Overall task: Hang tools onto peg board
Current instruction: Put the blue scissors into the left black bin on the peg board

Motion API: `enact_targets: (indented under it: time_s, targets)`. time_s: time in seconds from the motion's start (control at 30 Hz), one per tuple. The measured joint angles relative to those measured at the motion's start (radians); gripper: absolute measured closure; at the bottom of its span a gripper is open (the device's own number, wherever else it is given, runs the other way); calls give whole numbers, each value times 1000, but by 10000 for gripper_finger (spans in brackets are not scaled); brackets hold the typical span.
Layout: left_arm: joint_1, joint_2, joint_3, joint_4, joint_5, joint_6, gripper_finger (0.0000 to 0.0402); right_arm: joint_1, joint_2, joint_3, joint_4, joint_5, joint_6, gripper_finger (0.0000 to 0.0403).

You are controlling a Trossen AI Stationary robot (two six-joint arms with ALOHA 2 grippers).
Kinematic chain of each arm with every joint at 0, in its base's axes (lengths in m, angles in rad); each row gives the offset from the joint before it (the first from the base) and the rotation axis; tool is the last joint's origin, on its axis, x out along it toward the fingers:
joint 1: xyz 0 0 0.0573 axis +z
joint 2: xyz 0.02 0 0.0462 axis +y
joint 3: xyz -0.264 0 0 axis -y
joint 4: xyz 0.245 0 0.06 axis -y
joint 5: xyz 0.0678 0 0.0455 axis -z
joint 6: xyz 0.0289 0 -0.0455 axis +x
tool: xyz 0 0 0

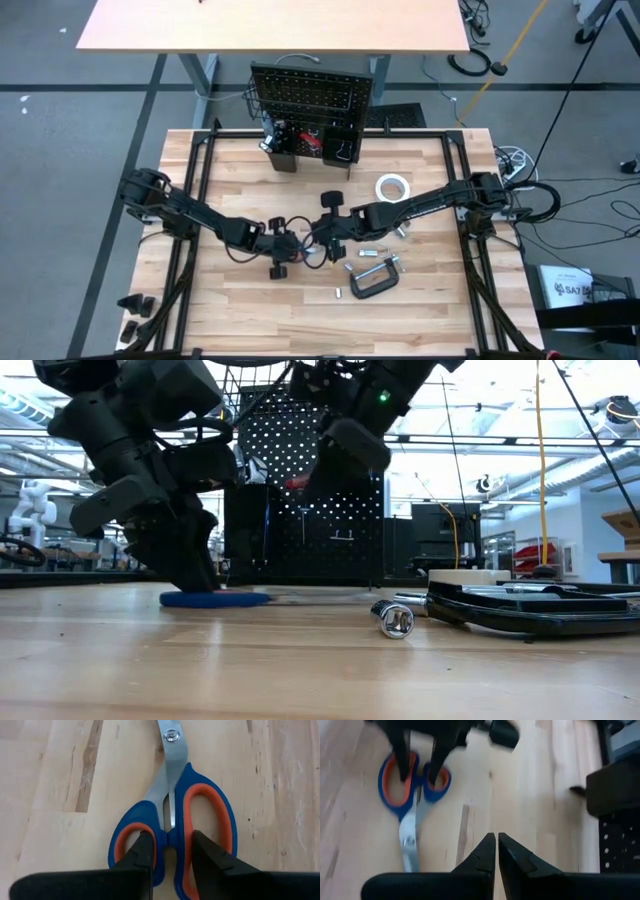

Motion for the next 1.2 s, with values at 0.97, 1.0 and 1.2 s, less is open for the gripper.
enact_targets:
  time_s: [0.97,1.0,1.2]
  targets:
    - [-93,-465,-167,267,-107,78,324,100,-746,-791,751,36,49,402]
    - [-93,-470,-190,352,-100,80,324,96,-782,-861,892,6,63,402]
    - [-96,-442,-254,731,-181,127,324,87,-815,-1089,1357,-102,196,392]
